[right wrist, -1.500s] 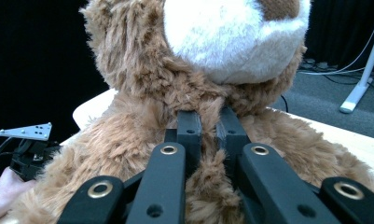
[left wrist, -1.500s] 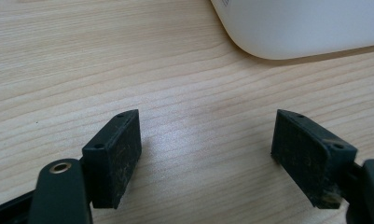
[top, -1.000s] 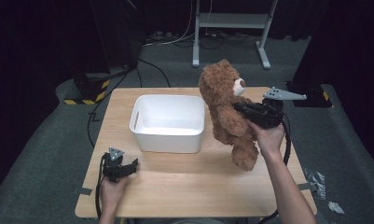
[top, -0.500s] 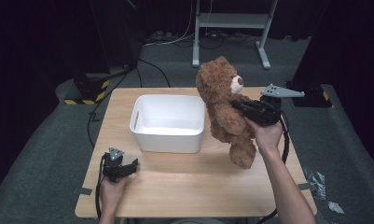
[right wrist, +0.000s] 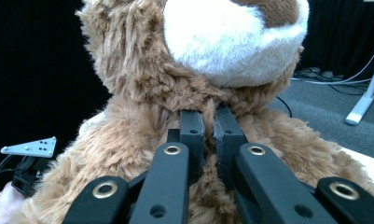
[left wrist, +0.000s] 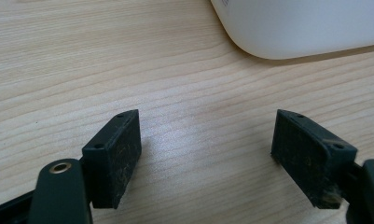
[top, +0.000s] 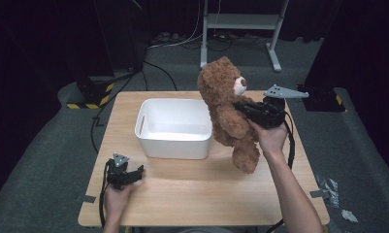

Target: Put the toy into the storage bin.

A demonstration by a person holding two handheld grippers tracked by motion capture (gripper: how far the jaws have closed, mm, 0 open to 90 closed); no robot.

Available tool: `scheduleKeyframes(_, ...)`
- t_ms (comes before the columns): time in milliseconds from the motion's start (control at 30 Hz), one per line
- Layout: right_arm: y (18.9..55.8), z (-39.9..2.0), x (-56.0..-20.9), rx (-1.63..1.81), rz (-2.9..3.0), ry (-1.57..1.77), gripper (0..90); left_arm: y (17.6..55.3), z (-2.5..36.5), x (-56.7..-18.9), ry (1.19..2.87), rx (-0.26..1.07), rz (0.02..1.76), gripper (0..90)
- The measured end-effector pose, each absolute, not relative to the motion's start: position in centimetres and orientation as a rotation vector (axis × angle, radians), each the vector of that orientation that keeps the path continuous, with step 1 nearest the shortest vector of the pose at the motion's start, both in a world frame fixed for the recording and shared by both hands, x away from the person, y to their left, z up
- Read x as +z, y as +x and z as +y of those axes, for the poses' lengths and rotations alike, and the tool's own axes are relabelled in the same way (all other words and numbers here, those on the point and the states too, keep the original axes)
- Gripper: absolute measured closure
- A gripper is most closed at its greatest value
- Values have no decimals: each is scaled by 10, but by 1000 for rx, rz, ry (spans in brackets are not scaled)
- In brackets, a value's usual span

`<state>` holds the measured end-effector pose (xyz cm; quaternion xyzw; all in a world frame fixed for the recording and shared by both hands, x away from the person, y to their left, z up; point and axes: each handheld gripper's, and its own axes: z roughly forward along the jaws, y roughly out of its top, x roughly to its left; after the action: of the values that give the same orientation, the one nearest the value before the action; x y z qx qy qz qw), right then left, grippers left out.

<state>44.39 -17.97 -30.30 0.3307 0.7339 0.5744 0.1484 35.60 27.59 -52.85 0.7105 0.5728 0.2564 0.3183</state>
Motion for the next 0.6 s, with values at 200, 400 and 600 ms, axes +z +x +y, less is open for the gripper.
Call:
scheduleKeyframes(200,445,-173,-298,1665,2108,933,857,356,276,-528,1869,674,1505,239)
scheduleKeyframes(400,448,-164,-295,1670,2122,924,858,356,276,-528,1870,674,1506,239)
scheduleKeyframes(600,451,-154,-291,1679,2132,917,858,356,276,-528,1869,675,1506,238)
